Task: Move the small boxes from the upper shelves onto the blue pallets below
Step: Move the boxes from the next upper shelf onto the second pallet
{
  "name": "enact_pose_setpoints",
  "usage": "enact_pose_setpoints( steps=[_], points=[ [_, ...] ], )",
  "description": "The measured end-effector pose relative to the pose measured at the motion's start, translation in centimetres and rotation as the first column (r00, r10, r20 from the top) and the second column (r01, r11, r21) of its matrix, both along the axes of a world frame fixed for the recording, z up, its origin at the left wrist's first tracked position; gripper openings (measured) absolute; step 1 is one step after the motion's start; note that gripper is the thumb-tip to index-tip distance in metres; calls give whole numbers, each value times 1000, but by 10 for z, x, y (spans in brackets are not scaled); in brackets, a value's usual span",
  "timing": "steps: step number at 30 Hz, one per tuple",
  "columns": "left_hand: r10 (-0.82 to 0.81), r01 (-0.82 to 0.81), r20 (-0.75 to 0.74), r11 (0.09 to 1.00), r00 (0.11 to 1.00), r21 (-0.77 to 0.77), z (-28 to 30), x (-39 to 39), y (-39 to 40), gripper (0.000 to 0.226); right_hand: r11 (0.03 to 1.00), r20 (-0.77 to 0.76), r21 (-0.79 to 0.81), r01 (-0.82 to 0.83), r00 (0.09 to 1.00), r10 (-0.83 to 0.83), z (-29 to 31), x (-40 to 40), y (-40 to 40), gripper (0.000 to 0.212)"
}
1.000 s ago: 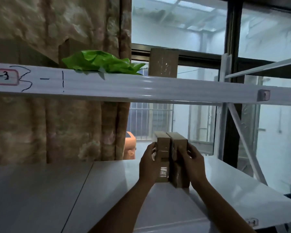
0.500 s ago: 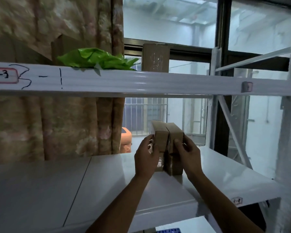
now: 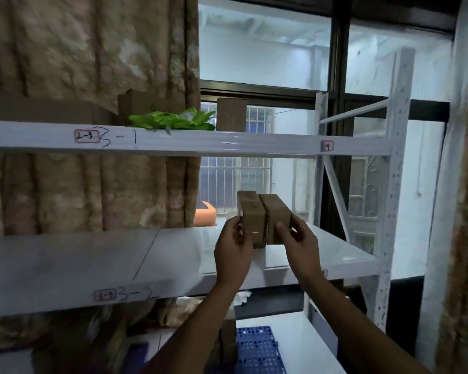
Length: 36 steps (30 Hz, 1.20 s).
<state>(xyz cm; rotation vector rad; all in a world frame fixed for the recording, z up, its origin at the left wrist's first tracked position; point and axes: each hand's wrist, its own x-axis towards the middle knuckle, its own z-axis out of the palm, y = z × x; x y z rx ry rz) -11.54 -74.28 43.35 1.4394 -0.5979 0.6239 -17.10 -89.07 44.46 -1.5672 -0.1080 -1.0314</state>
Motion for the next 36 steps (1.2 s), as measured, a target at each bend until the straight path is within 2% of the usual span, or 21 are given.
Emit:
enact_pose_setpoints(
  steps=[5, 14, 19, 23, 29, 36],
  points=[
    [-26, 23, -75, 999, 997, -42, -40, -69, 1, 25, 999, -43, 2, -35, 998, 35, -35, -69, 4, 43],
    [-4, 6, -195, 1000, 981, 14, -115, -154, 6, 24, 994, -122, 88, -67, 989, 78, -124, -145, 3, 39],
    [3, 8, -285, 999, 959, 36, -163, -176, 2, 36, 990, -221, 117, -77, 970, 102, -176, -159, -4, 52],
    [23, 23, -382, 993, 924, 116, -195, -176, -1, 51, 990, -307, 126, -61, 947, 98, -213, -157, -5, 53],
    [32, 75, -516, 980, 856, 185, -245, -146, -7, 48, 991, -427, 110, -81, 896, 120, -265, -128, -11, 56],
    [-18, 165, -606, 968, 796, 188, -299, -76, -33, 44, 978, -501, 202, -48, 853, 145, -323, -58, -36, 52]
  ],
)
